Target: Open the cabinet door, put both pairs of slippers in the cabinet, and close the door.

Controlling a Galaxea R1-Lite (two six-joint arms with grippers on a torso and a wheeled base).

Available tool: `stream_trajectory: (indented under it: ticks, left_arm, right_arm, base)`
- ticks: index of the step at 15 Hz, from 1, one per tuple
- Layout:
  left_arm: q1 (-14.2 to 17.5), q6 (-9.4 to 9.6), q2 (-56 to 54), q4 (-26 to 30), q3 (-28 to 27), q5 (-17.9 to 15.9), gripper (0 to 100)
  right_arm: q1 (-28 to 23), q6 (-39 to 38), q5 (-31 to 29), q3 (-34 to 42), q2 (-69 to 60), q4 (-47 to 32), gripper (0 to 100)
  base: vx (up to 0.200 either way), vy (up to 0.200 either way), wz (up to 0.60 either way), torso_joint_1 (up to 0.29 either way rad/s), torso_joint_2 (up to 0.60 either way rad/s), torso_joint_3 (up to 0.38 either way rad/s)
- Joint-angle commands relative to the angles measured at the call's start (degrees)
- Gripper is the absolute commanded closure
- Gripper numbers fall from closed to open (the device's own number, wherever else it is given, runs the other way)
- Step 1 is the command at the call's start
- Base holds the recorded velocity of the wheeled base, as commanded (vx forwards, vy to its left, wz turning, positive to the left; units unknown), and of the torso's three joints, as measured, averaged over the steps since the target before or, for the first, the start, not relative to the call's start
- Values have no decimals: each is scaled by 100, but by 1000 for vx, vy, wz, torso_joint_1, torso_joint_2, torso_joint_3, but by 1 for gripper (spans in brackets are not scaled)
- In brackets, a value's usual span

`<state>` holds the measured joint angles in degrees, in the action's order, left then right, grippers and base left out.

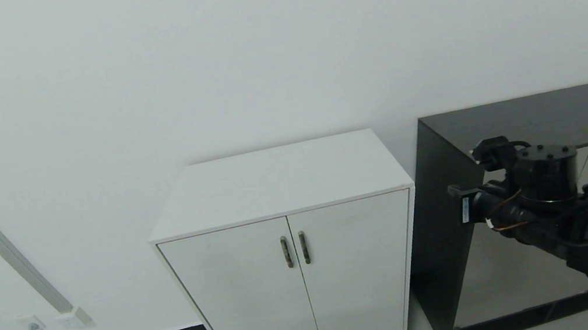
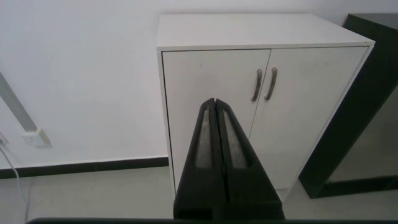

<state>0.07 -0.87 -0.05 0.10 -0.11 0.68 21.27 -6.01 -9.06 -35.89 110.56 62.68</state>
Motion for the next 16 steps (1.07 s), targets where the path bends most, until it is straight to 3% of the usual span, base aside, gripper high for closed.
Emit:
stream_trajectory:
  ticks: [1,4,16]
  left_arm:
    - [1,-1,5,-1,2,2,100]
    - [1,-1,5,-1,2,2,100]
    - [1,7,5,-1,-7,-16,100]
  right_arm:
    - [-308,21,-87,565,-711,-2,100]
    - [-554,21,-500,908,-1080,-2,100]
    - [-1477,82,-492,2701,-3471,-55,100]
  base:
    - [0,0,0,0,0,0]
    - [0,0,0,0,0,0]
    - [0,0,0,0,0,0]
